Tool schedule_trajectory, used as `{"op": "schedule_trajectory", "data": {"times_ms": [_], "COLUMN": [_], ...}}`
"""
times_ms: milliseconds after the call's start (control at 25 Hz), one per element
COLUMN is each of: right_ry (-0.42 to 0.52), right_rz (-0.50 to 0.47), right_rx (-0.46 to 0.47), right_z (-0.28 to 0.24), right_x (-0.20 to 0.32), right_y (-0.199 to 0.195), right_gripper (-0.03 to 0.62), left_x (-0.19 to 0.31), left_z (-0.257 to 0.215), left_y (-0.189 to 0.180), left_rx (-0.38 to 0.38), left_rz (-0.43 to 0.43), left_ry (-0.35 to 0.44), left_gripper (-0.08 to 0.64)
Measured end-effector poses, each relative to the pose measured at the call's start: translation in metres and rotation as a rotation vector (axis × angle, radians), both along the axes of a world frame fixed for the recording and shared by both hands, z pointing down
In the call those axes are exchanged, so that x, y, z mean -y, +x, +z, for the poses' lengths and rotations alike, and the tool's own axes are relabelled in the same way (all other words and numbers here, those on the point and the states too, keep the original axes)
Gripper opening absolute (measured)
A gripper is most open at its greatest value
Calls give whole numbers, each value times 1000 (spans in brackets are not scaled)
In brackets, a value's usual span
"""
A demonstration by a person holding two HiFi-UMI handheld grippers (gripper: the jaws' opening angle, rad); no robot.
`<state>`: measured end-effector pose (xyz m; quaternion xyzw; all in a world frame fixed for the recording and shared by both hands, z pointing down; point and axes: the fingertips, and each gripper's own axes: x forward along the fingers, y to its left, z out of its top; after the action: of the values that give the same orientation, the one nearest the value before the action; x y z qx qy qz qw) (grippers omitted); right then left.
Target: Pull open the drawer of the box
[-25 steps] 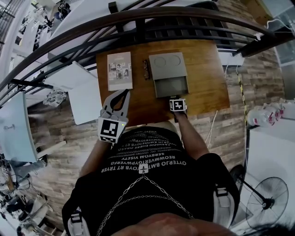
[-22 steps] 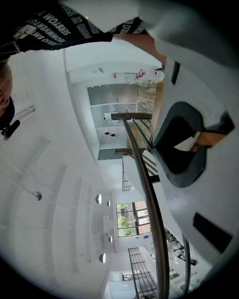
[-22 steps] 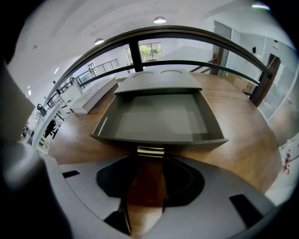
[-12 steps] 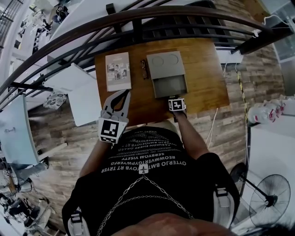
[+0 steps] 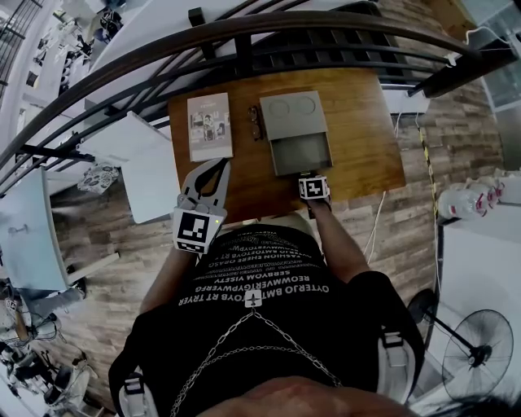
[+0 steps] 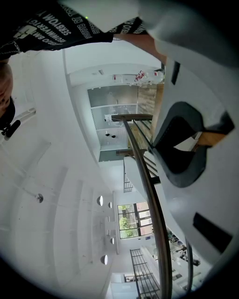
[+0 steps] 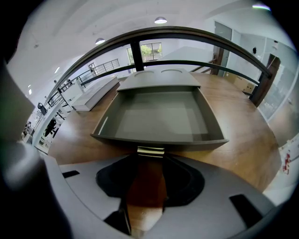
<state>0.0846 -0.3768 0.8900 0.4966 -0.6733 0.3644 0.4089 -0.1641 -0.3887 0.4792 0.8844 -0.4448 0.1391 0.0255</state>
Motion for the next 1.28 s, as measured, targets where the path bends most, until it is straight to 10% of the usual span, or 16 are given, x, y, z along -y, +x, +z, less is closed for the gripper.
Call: {"op": "schedule_trajectory", "data": {"times_ms": [680, 960, 1280], "right_ry": [152, 375, 630], "right_rz": [2, -71, -159], "right_rx": [23, 17, 110], "right_z": [-57, -147, -273], "right_x": [-7, 2, 10], "right_y": [12, -6, -53], "right_gripper": [219, 4, -5], "left_x": [-12, -13, -23], "left_z": [-9, -15, -24], "left_y": [-4, -9, -10], "left_rx": [-20, -51, -70], "left_rz": [7, -2, -2], "left_ry": [20, 32, 56], "left_gripper": [5, 5, 5]}}
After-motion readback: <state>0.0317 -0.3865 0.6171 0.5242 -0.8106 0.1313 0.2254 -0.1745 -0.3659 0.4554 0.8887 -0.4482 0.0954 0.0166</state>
